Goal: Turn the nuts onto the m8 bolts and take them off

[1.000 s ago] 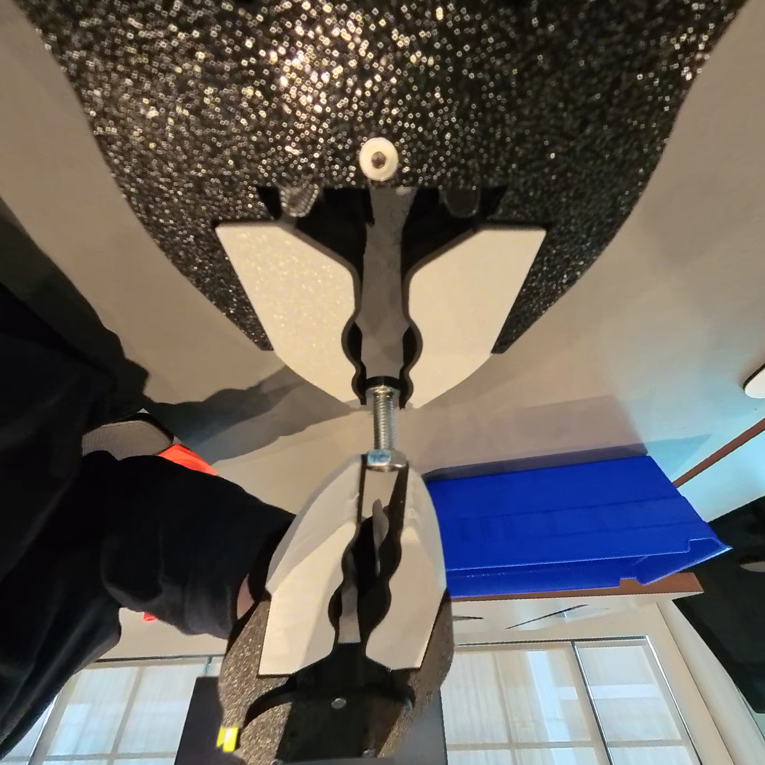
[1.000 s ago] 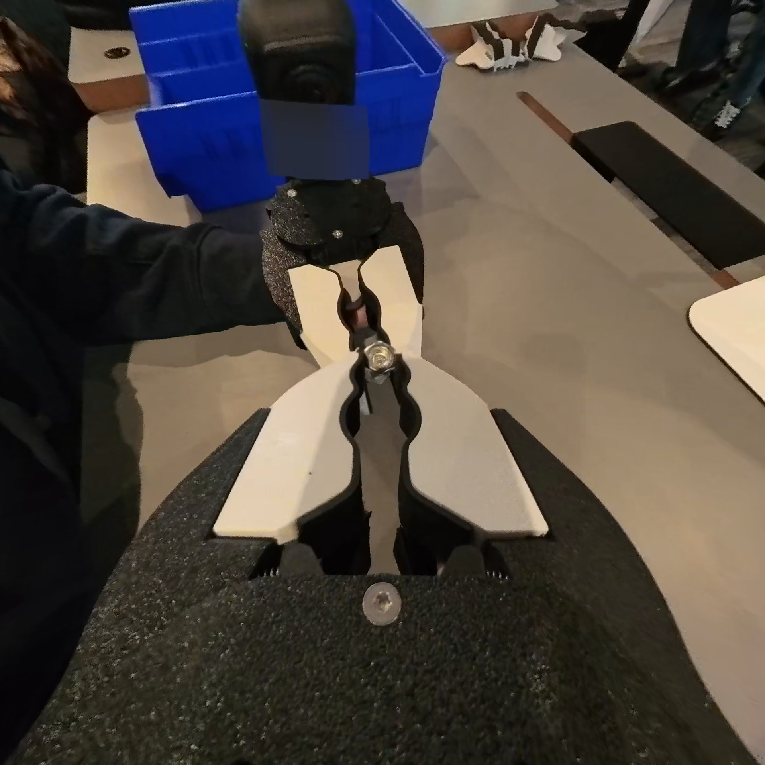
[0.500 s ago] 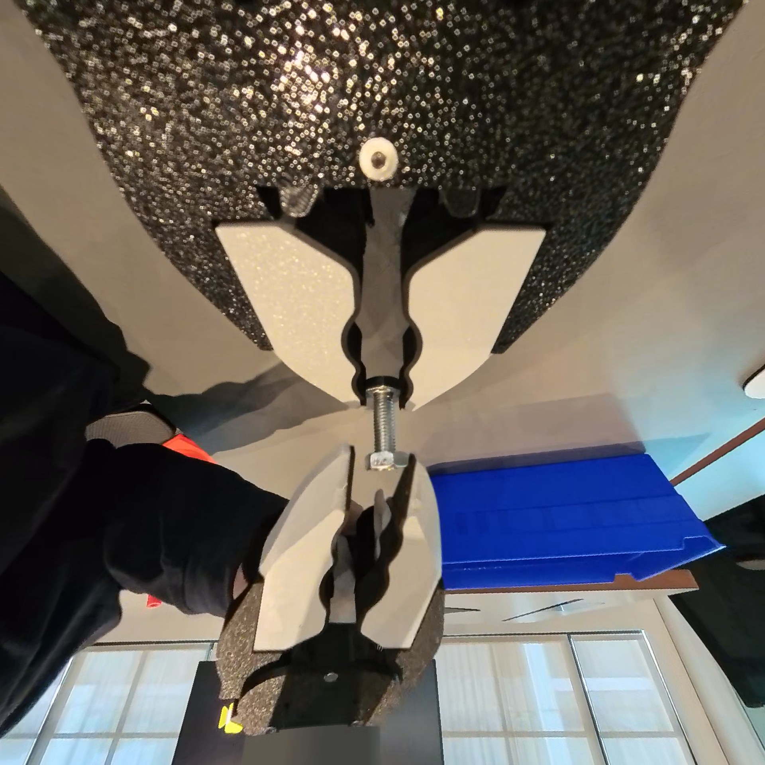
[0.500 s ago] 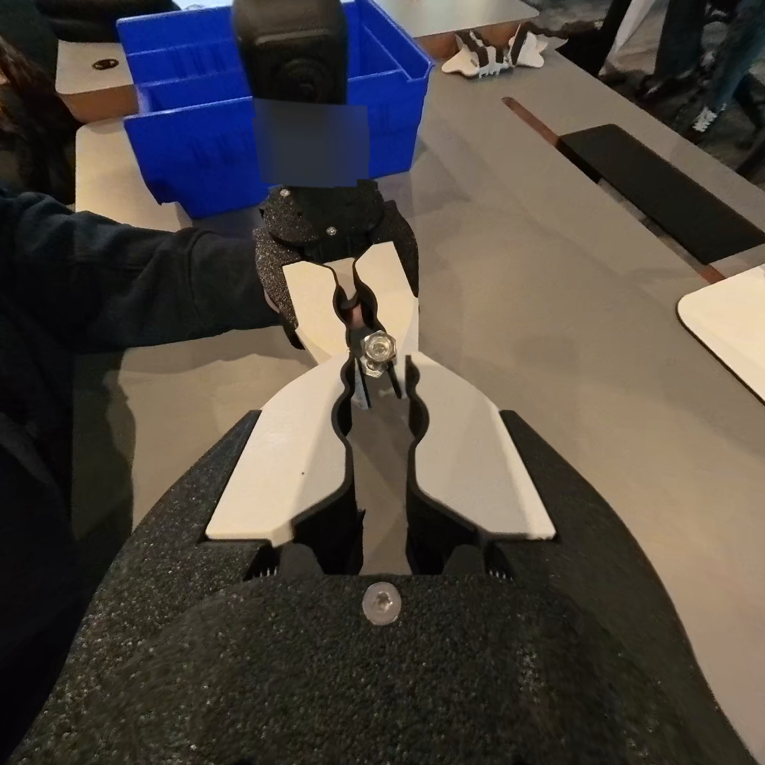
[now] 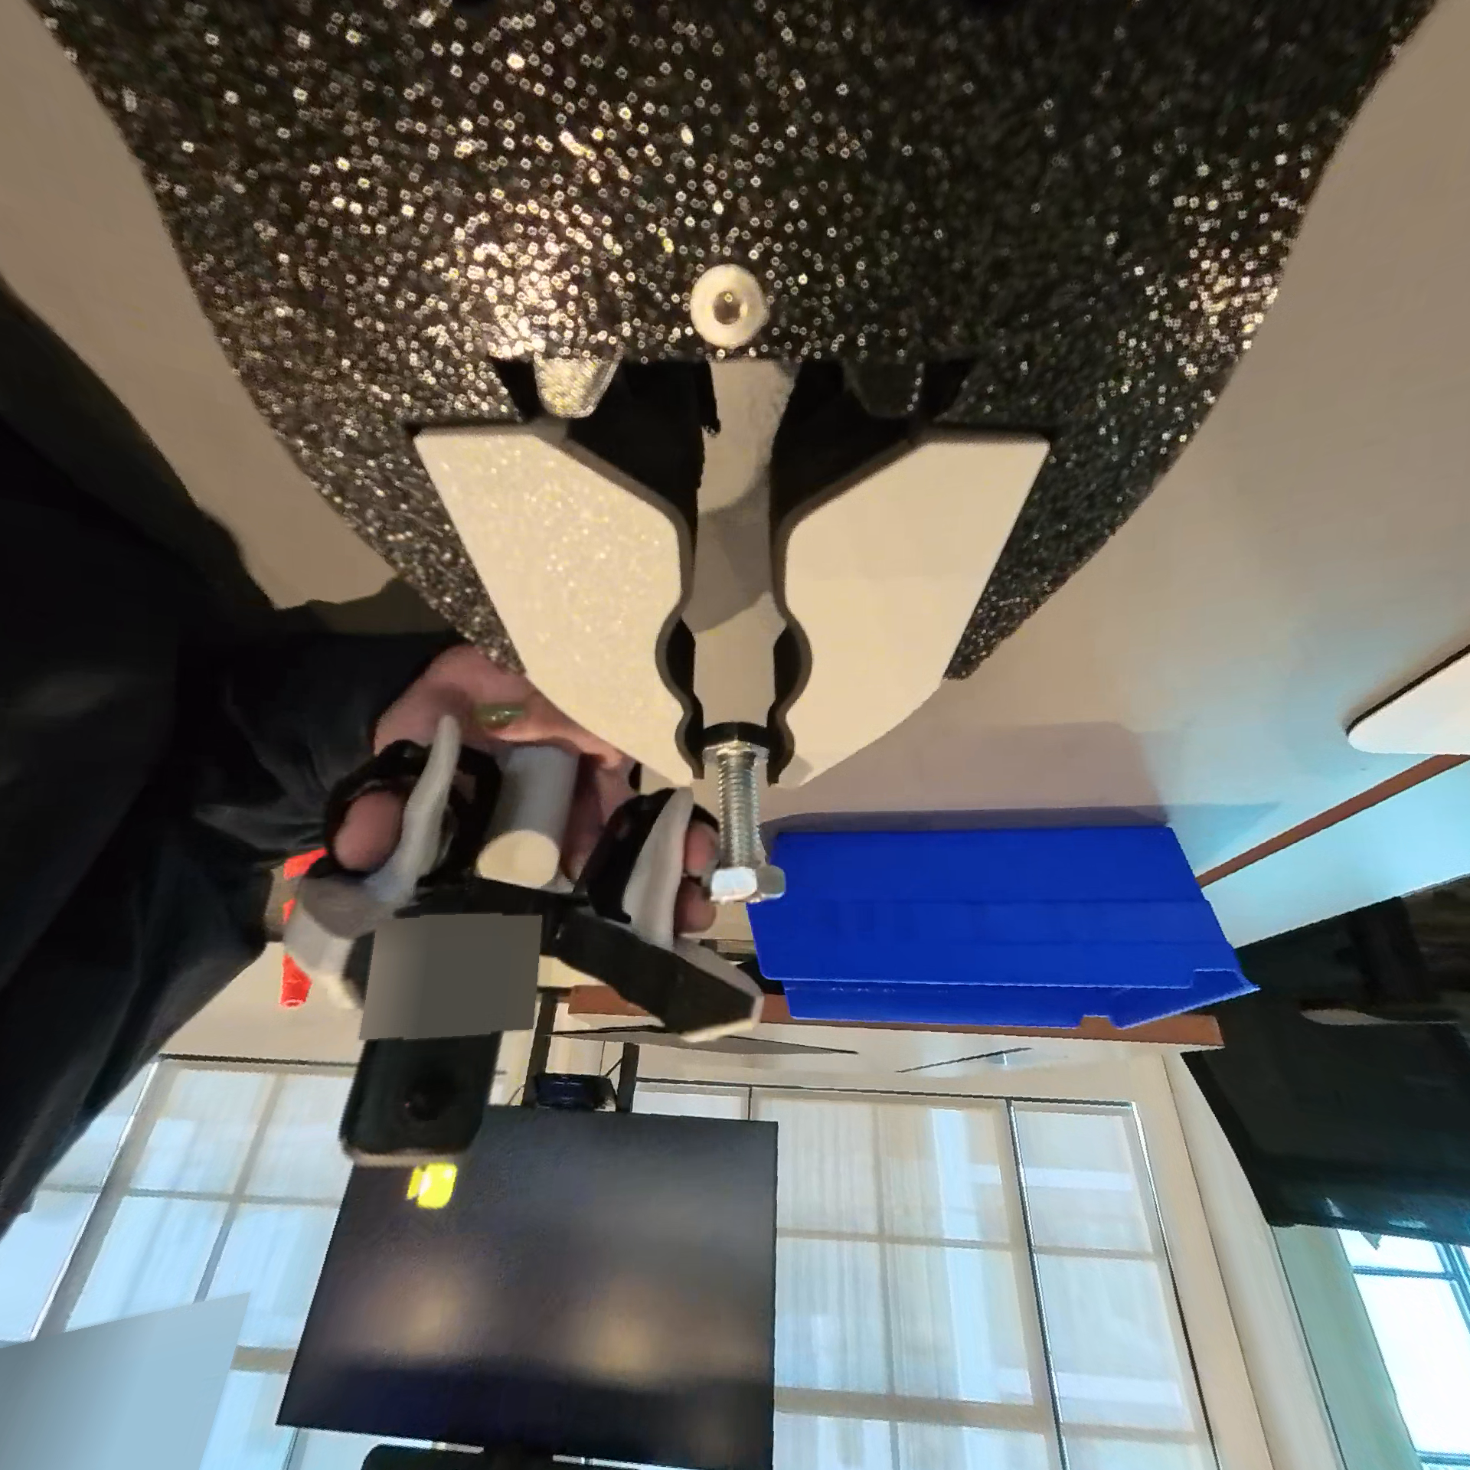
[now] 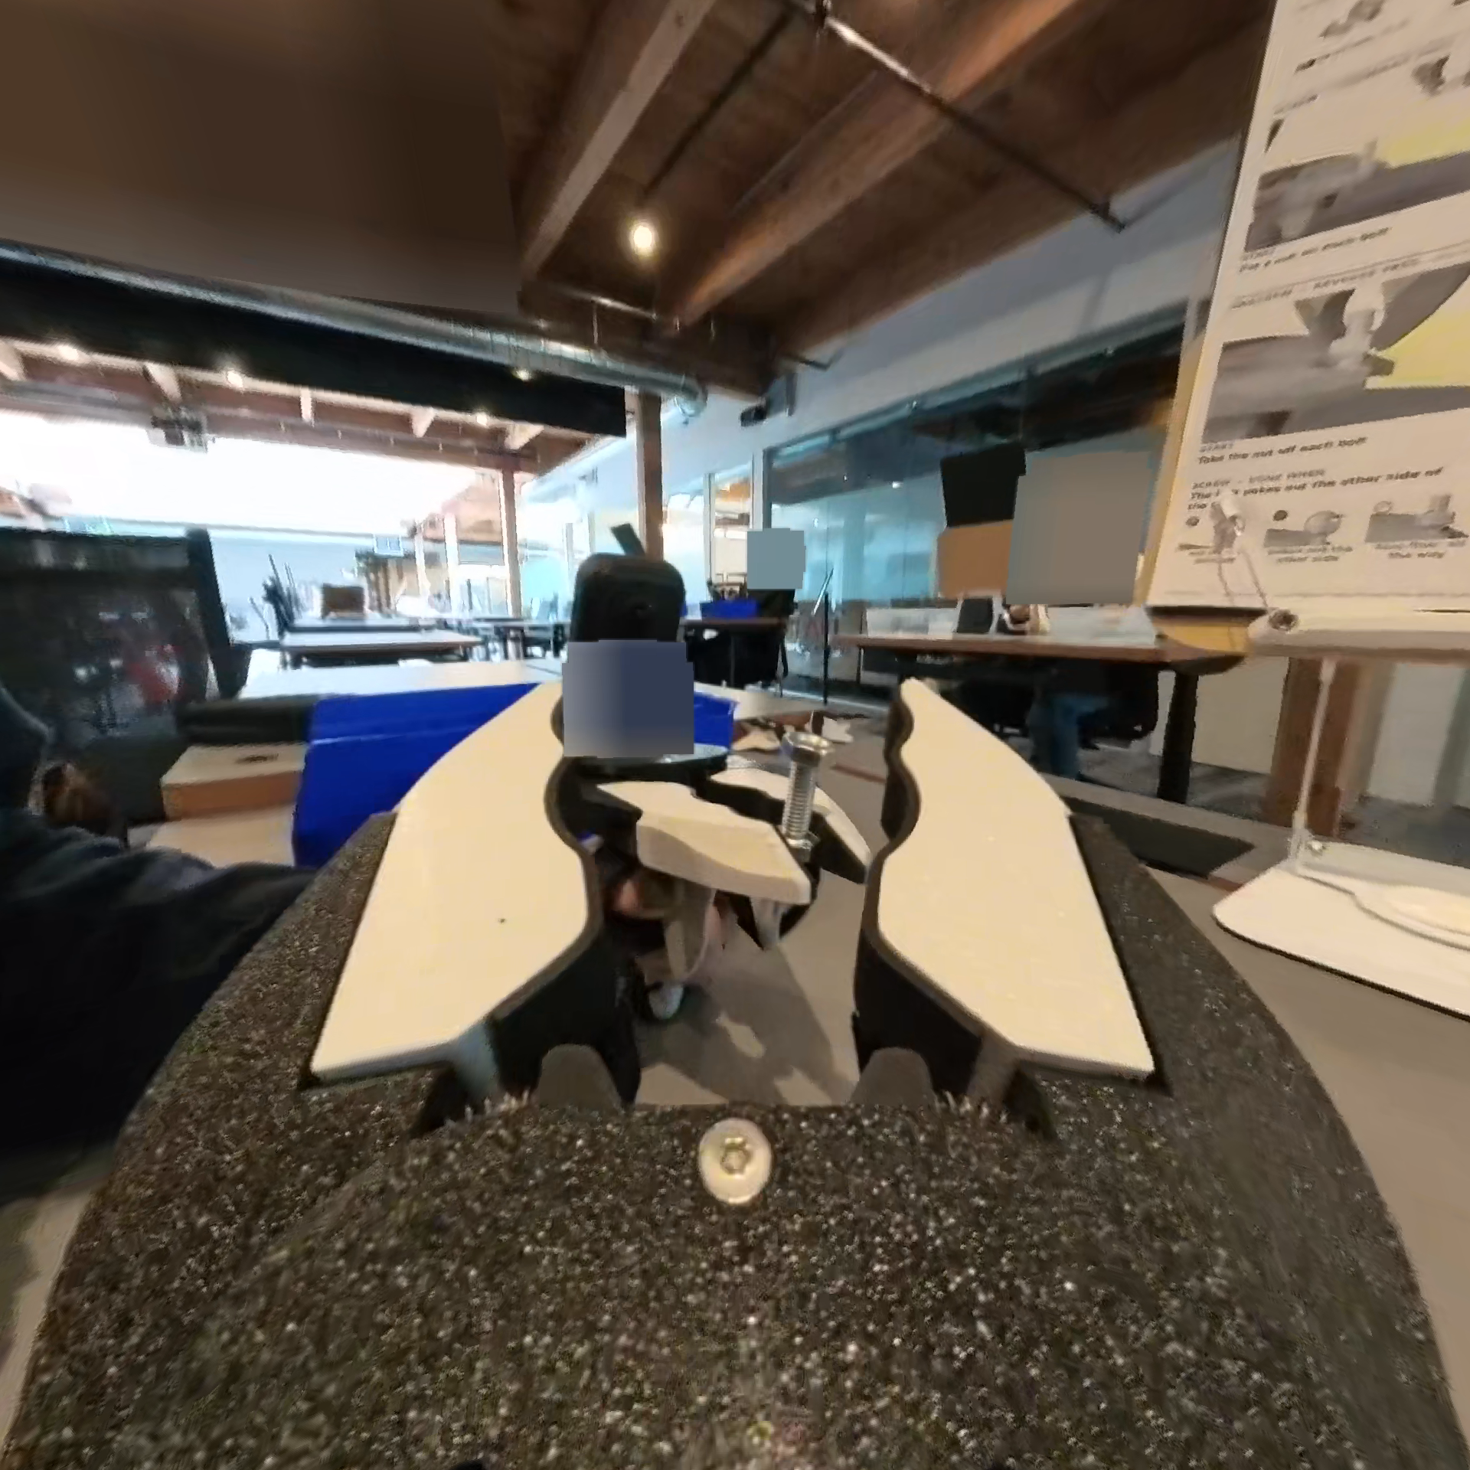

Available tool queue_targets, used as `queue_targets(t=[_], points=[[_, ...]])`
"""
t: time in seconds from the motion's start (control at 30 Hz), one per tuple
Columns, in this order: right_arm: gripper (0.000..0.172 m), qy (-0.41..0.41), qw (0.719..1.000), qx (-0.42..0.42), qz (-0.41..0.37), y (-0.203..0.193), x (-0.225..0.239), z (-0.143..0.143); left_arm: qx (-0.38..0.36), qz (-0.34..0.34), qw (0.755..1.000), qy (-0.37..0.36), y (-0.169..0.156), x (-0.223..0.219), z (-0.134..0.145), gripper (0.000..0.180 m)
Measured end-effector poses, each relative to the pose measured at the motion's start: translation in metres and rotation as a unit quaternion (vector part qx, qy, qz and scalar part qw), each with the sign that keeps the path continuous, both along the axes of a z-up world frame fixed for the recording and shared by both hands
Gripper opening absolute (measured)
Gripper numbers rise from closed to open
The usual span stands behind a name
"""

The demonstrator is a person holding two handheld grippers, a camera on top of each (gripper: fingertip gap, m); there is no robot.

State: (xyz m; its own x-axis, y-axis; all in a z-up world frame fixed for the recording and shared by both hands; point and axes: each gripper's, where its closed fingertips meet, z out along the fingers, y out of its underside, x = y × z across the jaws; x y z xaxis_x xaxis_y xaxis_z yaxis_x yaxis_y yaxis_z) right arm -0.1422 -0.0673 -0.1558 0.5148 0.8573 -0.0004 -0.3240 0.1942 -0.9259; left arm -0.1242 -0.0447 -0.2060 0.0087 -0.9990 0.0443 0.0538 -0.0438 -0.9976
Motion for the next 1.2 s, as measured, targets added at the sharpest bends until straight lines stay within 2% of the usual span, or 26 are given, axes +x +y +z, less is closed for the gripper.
queue_targets(t=[0.2,0.87,1.1,1.2], points=[[0.075,-0.004,0.997,-0.057,0.049,0.005,-0.014,-0.011,-0.001,-0.006,1.000,-0.001,-0.001,0.001,0.000,0.014],[0.058,0.001,0.996,-0.054,0.067,-0.004,-0.008,-0.013,-0.004,-0.009,1.000,0.000,-0.001,0.002,0.000,0.014],[0.060,-0.001,0.996,-0.059,0.062,-0.001,-0.009,-0.014,-0.003,-0.009,1.000,0.001,-0.002,0.002,-0.001,0.014],[0.052,-0.004,0.996,-0.058,0.075,-0.006,-0.009,-0.014,-0.003,-0.009,1.000,0.001,-0.002,0.002,-0.001,0.014]])
